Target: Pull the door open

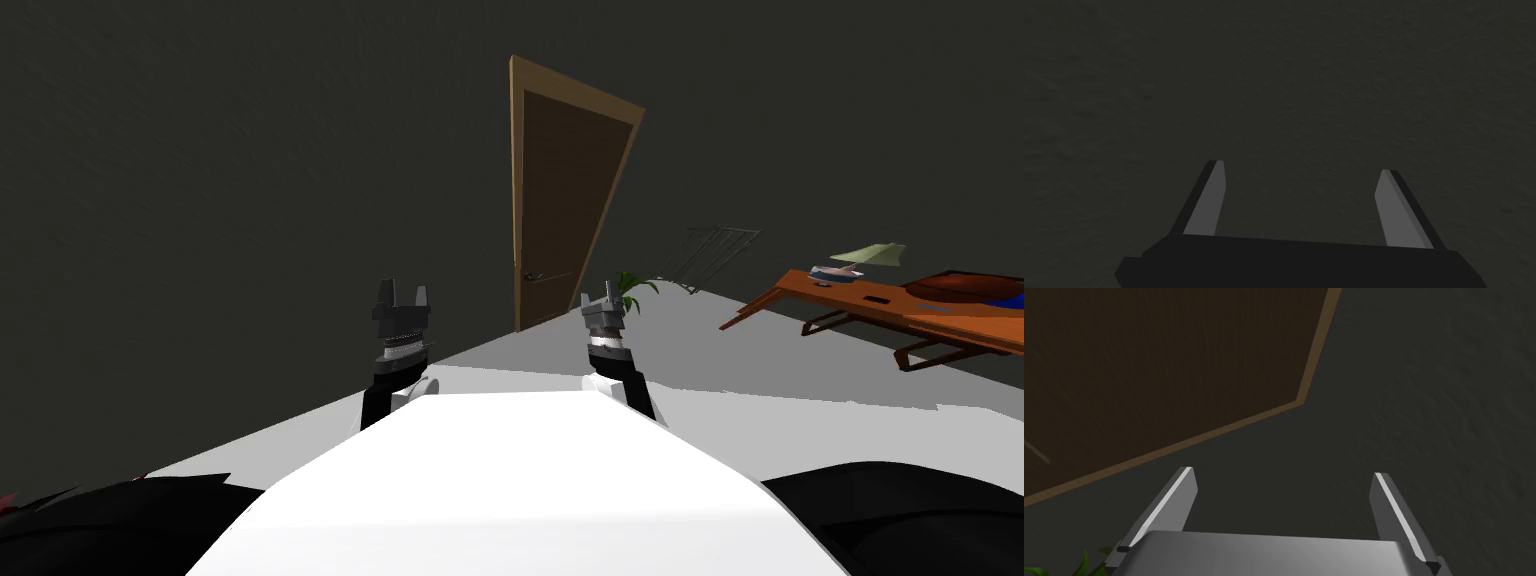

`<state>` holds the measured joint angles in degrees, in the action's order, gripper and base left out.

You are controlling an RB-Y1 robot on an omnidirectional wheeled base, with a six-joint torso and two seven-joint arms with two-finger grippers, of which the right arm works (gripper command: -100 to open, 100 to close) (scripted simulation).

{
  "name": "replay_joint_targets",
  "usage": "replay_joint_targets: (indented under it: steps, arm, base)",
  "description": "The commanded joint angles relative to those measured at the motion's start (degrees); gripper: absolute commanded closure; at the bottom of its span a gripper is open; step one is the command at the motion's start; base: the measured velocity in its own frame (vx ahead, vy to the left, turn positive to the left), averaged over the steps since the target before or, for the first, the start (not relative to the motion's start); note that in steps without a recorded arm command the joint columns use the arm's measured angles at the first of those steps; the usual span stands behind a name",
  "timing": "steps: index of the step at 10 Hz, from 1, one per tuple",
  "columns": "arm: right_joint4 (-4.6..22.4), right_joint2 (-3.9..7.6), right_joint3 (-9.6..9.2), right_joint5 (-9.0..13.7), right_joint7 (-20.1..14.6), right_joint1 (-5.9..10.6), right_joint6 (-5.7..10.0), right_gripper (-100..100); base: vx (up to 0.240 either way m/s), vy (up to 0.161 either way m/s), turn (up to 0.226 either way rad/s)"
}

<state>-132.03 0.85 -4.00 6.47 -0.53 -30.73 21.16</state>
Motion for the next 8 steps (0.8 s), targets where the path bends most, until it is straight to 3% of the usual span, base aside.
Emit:
replay_joint_targets:
  steps: [1, 5, 8]
  arm:
    - [2.1, 0.62, 0.08, 0.0, -0.3, 0.73, 0.48, -100]
    - [7.2, 2.05, 0.26, 0.0, -0.9, 2.48, 1.63, -100]
    - [12.6, 3.53, 0.46, 0.1, -1.5, 4.33, 2.85, -100]
  base:
    - [0.055, -0.009, 0.071]
    - [0.087, -0.021, 0.078]
    - [0.092, -0.035, 0.102]
